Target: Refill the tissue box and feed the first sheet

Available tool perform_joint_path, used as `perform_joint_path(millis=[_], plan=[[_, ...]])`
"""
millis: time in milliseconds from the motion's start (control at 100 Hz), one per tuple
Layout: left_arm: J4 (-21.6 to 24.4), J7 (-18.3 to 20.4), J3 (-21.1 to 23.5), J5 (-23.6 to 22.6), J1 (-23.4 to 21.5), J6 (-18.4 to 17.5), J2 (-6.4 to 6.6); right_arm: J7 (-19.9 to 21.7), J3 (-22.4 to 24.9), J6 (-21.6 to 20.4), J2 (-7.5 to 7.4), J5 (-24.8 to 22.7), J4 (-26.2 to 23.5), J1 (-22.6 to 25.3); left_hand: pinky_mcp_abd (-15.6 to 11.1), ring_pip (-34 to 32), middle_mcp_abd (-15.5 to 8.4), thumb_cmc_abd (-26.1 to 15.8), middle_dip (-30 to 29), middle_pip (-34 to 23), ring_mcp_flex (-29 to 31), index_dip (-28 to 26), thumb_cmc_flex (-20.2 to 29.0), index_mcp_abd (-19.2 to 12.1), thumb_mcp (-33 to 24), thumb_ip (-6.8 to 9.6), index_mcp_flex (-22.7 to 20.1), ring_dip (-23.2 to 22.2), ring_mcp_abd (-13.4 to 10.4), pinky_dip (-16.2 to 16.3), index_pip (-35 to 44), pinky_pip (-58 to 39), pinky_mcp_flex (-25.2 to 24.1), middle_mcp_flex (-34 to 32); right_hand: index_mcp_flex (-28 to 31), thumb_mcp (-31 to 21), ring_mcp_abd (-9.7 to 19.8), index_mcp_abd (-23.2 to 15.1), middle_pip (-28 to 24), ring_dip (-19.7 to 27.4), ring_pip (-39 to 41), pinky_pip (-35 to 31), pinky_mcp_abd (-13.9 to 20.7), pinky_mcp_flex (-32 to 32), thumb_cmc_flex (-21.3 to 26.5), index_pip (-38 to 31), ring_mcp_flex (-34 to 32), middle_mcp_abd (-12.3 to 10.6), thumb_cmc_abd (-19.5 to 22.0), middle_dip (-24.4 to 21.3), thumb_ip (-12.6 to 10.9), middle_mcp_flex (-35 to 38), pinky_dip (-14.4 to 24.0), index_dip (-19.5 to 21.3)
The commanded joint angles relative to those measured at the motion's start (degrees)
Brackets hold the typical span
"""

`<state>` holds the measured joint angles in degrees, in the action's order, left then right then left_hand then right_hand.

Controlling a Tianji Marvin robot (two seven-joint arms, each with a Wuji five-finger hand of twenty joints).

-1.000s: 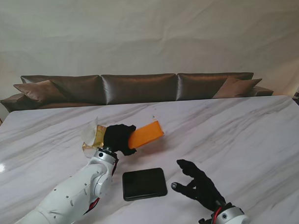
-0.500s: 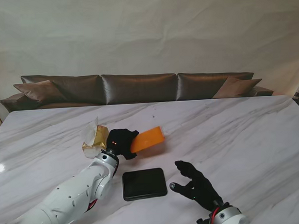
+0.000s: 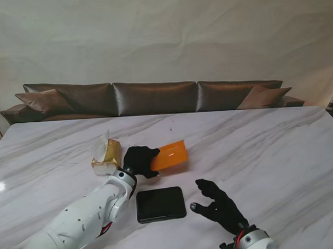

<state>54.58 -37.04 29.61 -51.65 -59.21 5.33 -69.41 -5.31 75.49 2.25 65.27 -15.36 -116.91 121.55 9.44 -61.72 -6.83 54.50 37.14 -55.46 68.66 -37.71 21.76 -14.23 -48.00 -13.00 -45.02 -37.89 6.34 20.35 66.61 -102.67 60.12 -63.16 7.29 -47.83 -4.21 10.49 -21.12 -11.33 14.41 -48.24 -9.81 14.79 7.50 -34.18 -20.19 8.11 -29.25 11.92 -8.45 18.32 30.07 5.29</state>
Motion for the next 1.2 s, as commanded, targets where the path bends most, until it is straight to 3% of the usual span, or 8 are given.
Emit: perform_joint_path(millis=[0,90,210,440,600,870,1100,1190], plan=[[0.0,1.5,-0.4,0.1,-0.9,0.4,-0.22,0.7,-0.2,-0.1,0.2,0.2,0.3,0.0,-6.7,3.3,3.9,-4.8,-3.4,2.4,4.1,5.7,7.8,-2.9,-5.5,0.19,-1.3,1.4,-0.7,-0.5,-0.9,-0.7,0.5,0.4,-2.0,0.8,0.6,-2.4,0.9,-0.8,0.6,-1.1,0.3,0.0,0.2,-0.7,-0.7,-2.0,-0.4,0.5,0.1,1.1,-0.6,0.3],[-0.5,1.5,-0.7,0.8,-0.9,0.9,-0.64,0.7,-0.2,-0.1,0.22,0.4,0.4,0.0,-7.0,4.3,4.6,-4.9,-7.5,6.3,4.2,16.6,10.9,-0.4,-6.7,1.36,-2.1,2.6,-0.9,-0.4,-2.4,-0.9,0.6,-1.4,-2.0,0.9,0.6,-2.3,0.9,-0.9,0.7,-1.2,0.4,0.1,0.3,-0.7,-0.8,-2.0,-0.3,0.5,0.2,1.1,-0.6,0.3],[-0.4,2.7,-1.2,1.1,-0.8,1.5,-0.68,0.8,0.0,-0.2,0.23,0.6,0.4,0.0,-6.8,7.1,3.9,-6.6,-9.1,10.3,3.5,20.1,12.7,1.0,-8.1,2.54,-3.1,3.9,-0.6,-0.7,-5.5,0.1,0.2,-2.4,-2.0,0.9,0.5,-2.4,0.9,-0.9,0.7,-1.2,0.4,0.1,0.3,-0.7,-0.8,-2.0,-0.4,0.5,0.2,1.2,-0.6,0.3],[-0.9,3.1,-1.3,2.2,-1.0,1.3,-1.09,0.8,0.3,-0.2,0.23,0.7,0.3,0.2,-5.5,10.3,2.7,-9.0,-8.3,12.8,-0.4,20.8,11.6,1.0,-6.6,2.73,-2.5,4.0,-0.2,-0.5,-8.1,3.0,-4.6,-0.5,-1.8,0.8,0.6,-2.5,0.9,-0.9,0.7,-1.2,0.4,0.1,0.3,-0.8,-0.8,-2.1,-0.4,0.5,0.2,1.3,-0.6,0.3],[0.1,4.3,-0.8,2.1,-1.4,1.7,-0.75,0.9,0.4,-0.2,0.23,0.7,0.3,0.3,-4.0,12.7,2.6,-10.8,-8.2,11.7,-5.3,19.8,9.3,1.3,-3.9,2.67,-0.3,3.4,0.3,2.1,-10.0,6.5,-10.4,3.9,-1.8,0.8,0.7,-2.5,0.9,-0.9,0.7,-1.2,0.4,0.1,0.3,-0.8,-0.8,-2.3,-0.4,0.5,0.2,1.4,-0.6,0.3],[2.6,9.1,-0.1,2.7,-2.0,2.3,-0.07,0.9,0.4,-0.2,0.25,0.9,0.3,0.3,-1.0,16.7,2.4,-23.5,-8.9,12.5,-14.5,19.0,8.6,2.5,0.1,6.86,2.7,3.7,1.3,8.6,-14.1,13.6,-21.6,9.3,-1.8,0.9,0.7,-2.6,1.0,-0.9,0.7,-1.2,0.4,0.0,0.3,-0.8,-0.9,-2.4,-0.3,0.5,0.2,1.5,-0.6,0.4],[3.0,10.8,-0.3,3.3,-2.0,3.0,0.0,0.9,0.7,-0.2,0.26,0.9,0.4,0.5,-0.1,18.9,2.0,-25.3,-9.0,13.5,-19.9,19.0,8.5,2.8,1.3,7.44,5.2,4.0,1.1,10.3,-16.3,17.3,-28.0,13.0,-1.7,0.9,0.7,-2.6,1.0,-0.9,0.7,-1.2,0.4,0.0,0.2,-0.8,-1.0,-2.5,-0.2,0.5,0.2,1.7,-0.7,0.4],[3.2,11.0,-0.2,3.3,-2.1,3.2,0.03,0.9,0.7,-0.2,0.26,1.0,0.4,0.6,0.2,20.8,1.9,-25.6,-10.0,14.2,-22.2,18.3,8.2,3.3,1.4,7.78,5.6,4.4,1.0,12.9,-18.5,20.2,-30.4,14.9,-1.7,0.9,0.7,-2.6,1.0,-0.9,0.7,-1.2,0.4,0.0,0.3,-0.8,-0.9,-2.5,-0.2,0.5,0.2,1.8,-0.7,0.4]])
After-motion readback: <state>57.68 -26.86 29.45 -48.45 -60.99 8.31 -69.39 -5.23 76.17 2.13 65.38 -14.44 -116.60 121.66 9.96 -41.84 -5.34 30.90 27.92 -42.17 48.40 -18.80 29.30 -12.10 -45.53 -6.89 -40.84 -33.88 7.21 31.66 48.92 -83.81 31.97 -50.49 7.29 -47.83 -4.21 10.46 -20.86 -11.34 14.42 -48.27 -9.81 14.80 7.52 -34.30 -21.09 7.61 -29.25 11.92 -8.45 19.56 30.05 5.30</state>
